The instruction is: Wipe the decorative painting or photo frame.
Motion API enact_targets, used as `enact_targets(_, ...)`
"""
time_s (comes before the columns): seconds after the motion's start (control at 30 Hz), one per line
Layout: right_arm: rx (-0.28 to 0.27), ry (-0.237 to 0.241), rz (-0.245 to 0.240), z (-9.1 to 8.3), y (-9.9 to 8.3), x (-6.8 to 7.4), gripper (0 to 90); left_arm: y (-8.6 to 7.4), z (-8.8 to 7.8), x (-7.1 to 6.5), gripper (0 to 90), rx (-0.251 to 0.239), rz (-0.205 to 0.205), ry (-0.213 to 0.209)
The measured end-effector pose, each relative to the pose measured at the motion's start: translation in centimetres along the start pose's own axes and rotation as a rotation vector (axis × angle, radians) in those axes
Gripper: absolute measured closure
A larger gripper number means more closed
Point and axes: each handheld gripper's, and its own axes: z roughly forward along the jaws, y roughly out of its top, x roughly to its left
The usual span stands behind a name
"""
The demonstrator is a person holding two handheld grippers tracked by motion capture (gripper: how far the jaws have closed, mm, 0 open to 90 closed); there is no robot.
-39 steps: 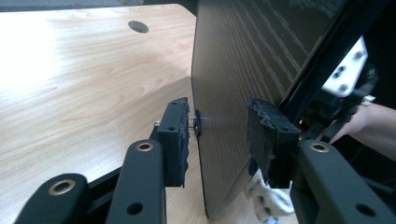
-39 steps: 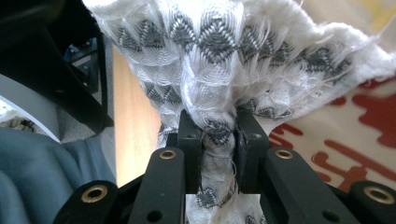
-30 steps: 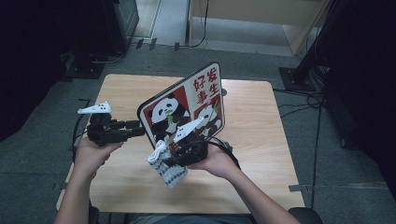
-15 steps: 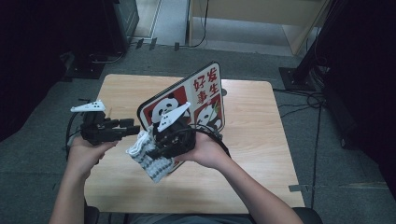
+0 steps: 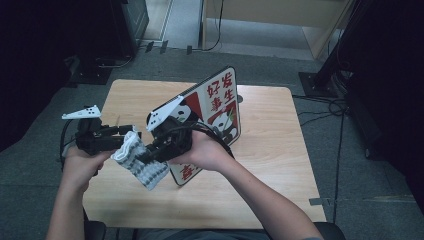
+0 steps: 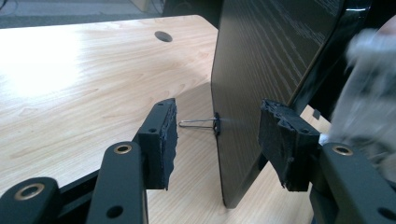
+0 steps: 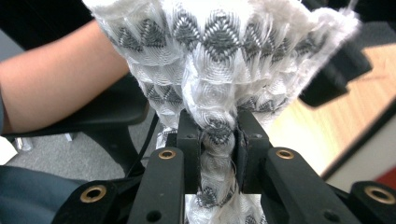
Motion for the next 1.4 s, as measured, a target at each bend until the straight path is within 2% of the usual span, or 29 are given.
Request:
enact_targets(0.17, -0.033, 0.012, -0.012, -0.2, 1.6, -0.3, 76.7, 0.0, -0.1, 0.1, 48.0, -0.001, -0.001, -0.001)
enact_targets(0.23, -0.036, 0.008, 0.007, -0.2, 1.9, -0.7, 76.6, 0.0, -0.2, 0.1, 47.9, 0.0, -0.002, -0.002)
enact_targets(0.37, -0.047, -0.018, 0.039, -0.5, 1.5, -1.5, 76.7, 0.0, -0.5, 0.2, 48.8, -0.008, -0.007, -0.006)
enact_targets(0.57, -0.068, -0.023, 0.08, -1.3, 0.6, -2.2, 76.6, 0.1, -0.6, -0.1, 51.2, -0.005, -0.002, -0.022)
enact_targets(0.77, -0.069, -0.025, 0.088, -1.5, 0.4, -2.3, 76.6, 0.2, -0.8, -0.1, 51.3, -0.009, -0.004, -0.024)
enact_targets(0.83, -0.089, -0.003, 0.096, -1.5, 0.6, -2.2, 76.6, 0.2, -0.9, 0.0, 51.2, -0.01, -0.005, -0.02)
enact_targets(1.07, -0.102, 0.024, 0.048, -0.4, 2.7, -1.0, 76.6, 0.0, -1.5, 0.3, 51.2, -0.022, -0.009, -0.006)
enact_targets(1.17, -0.117, 0.042, 0.061, 0.0, 3.2, -1.2, 76.5, -0.1, -1.7, 0.4, 51.1, -0.027, -0.014, -0.001)
enact_targets(1.3, -0.101, 0.009, 0.06, 0.2, 3.0, -1.9, 76.6, -0.1, -1.8, 0.6, 51.1, -0.03, -0.017, 0.0)
enact_targets(1.4, -0.093, -0.018, 0.086, -0.2, 2.4, -2.5, 76.6, -0.1, -1.8, 0.6, 51.2, -0.028, -0.017, 0.001)
